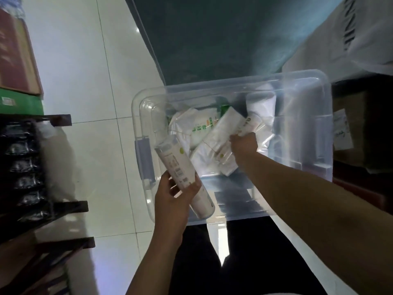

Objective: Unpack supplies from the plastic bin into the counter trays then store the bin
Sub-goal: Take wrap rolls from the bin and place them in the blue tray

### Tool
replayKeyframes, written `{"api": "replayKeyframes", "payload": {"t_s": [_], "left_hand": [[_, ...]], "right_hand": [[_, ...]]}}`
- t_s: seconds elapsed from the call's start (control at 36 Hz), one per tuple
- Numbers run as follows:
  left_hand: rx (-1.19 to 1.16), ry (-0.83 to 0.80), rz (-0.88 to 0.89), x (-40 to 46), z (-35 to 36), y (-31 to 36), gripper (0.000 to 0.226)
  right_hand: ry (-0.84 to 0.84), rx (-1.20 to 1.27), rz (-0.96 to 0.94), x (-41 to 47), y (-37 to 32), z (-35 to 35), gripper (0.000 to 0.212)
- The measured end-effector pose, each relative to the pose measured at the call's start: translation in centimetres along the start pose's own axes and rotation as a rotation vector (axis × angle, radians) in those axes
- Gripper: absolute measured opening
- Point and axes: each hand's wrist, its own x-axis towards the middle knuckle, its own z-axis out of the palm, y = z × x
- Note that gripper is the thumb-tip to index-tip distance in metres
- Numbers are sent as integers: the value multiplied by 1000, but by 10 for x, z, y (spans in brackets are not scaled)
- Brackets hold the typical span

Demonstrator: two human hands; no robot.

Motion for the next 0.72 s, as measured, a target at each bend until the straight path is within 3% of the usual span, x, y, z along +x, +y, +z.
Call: {"api": "replayKeyframes", "payload": {"t_s": [0.08,0.17,0.28,0.44,0.53,0.61,0.72], "left_hand": [[-17,26,1,4,3,-5,56],[-34,45,-3,8,2,-8,55],[-46,46,-4,7,-5,-4,58],[-44,26,41,-7,-27,15,67],[-53,28,64,-13,-37,23,64],[-47,13,75,-25,-49,33,51],[-47,-61,74,-41,-60,48,50]], "right_hand": [[-11,-231,-6,15,0,8,52],[-65,-745,-174,11,-7,7,45],[-32,-847,-219,9,-10,8,41],[-59,-697,-173,-6,-12,7,47],[-22,-43,104,-23,-29,12,47],[-85,98,67,-59,-37,-2,47],[-174,127,-162,-114,-44,-42,50]]}}
